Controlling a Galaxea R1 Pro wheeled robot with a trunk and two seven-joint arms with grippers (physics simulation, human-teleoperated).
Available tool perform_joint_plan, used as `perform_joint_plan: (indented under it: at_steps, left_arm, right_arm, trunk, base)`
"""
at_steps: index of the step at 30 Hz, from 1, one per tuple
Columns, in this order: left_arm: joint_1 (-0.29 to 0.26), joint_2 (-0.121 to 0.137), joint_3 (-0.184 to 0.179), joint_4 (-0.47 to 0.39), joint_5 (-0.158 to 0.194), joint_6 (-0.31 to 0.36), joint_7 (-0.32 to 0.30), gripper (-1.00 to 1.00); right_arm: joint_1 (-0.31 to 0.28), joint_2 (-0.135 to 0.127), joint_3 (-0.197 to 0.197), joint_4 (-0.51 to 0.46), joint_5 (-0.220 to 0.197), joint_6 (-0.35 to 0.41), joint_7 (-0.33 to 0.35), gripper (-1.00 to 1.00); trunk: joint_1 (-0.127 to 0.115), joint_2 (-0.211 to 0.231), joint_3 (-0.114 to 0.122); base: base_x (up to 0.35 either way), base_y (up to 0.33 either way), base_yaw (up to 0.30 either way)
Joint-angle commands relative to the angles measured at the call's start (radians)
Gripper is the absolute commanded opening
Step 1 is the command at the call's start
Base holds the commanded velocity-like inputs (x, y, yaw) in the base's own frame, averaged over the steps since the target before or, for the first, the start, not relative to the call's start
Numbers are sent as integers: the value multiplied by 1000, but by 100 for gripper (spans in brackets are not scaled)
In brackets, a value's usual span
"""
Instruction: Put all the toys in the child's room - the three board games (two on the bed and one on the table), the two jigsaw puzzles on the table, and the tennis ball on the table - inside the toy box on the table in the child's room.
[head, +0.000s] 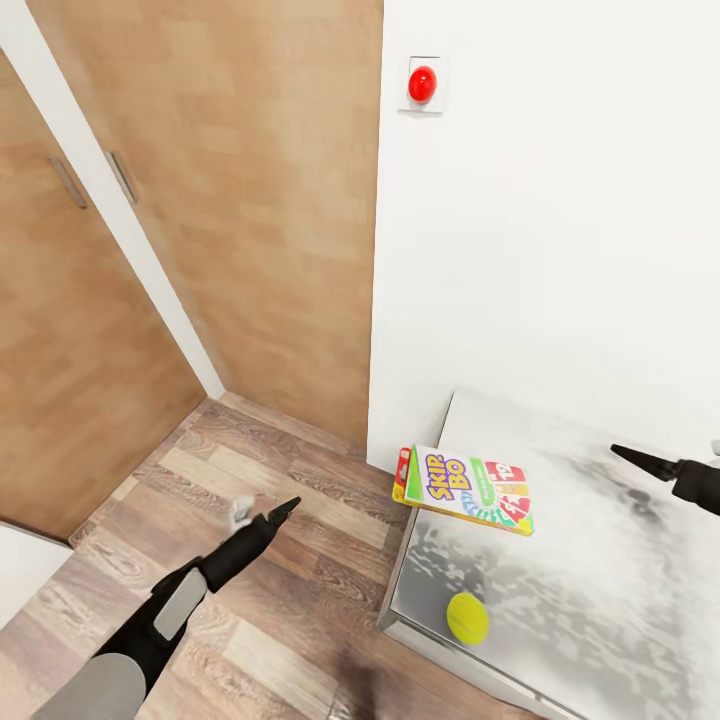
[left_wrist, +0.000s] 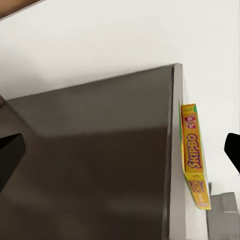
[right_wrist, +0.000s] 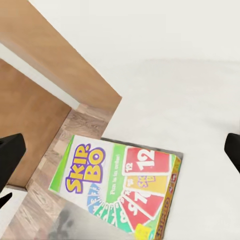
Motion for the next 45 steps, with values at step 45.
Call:
perform_joint_plan:
  at_steps: [45]
  left_arm:
    - [-19,-36,-68,25,5,-10,-91,100]
  right_arm:
    - [-1,2,-33,-2,4,13,74,100]
  trunk:
    - [1,-2,-1]
  base:
    - [0,0,0]
